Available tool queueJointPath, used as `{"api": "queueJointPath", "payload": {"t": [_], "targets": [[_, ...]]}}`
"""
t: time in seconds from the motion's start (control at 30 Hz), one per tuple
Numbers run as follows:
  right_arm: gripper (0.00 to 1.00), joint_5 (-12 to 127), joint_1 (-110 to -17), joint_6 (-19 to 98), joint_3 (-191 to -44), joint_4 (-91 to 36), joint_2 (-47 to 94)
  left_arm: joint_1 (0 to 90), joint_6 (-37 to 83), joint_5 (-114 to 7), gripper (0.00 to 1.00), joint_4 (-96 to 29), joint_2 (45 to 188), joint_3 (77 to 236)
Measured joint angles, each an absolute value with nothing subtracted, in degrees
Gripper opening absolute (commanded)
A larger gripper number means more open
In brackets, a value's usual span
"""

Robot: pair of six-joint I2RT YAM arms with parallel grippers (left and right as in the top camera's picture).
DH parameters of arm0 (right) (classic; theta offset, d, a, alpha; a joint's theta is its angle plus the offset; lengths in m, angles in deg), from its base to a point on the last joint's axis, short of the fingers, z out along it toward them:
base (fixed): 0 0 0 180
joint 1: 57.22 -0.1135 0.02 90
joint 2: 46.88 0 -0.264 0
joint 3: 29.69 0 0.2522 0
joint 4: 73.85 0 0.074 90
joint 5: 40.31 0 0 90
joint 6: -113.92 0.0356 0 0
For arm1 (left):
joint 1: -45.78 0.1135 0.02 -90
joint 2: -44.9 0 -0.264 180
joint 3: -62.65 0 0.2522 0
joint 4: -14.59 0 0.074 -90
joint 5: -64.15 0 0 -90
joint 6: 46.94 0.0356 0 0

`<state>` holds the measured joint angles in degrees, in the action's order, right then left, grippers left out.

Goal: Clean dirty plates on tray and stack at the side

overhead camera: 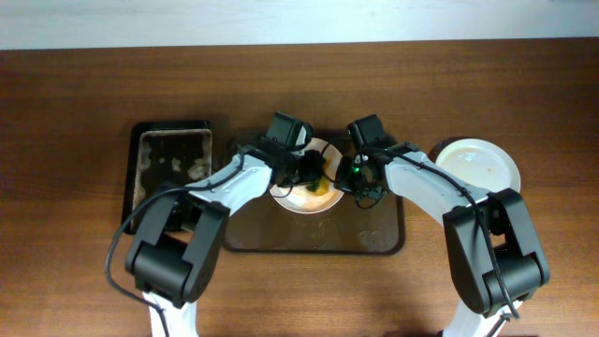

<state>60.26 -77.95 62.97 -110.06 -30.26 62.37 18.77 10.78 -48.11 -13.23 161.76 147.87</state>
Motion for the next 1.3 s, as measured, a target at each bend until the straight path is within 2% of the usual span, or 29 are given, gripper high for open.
{"api": "queueJointPath", "payload": {"t": [0.2,0.4,0.83,1.03,1.3], "targets": [[0.04,60.28,-77.95,62.92,-110.06,-30.17,62.37,19.47,12.42,-42.27,0.0,-13.71,162.02,147.93],[0.04,60.28,-77.95,62.92,-110.06,-30.17,62.37,25.31,13.45,-37.31,0.0,-15.86,161.48,148.42],[0.04,61.53,-78.17,62.97,-110.06,-30.15,62.37,26.91,16.97,-31.3,0.0,-33.3,156.19,150.93],[0.04,61.51,-78.17,62.9,-110.06,-29.93,62.37,33.05,17.63,-29.4,0.0,-38.91,146.85,150.99],[0.04,57.92,-78.17,57.37,-112.66,-24.82,62.37,37.35,18.35,-28.74,0.0,-44.25,145.28,150.99]]}}
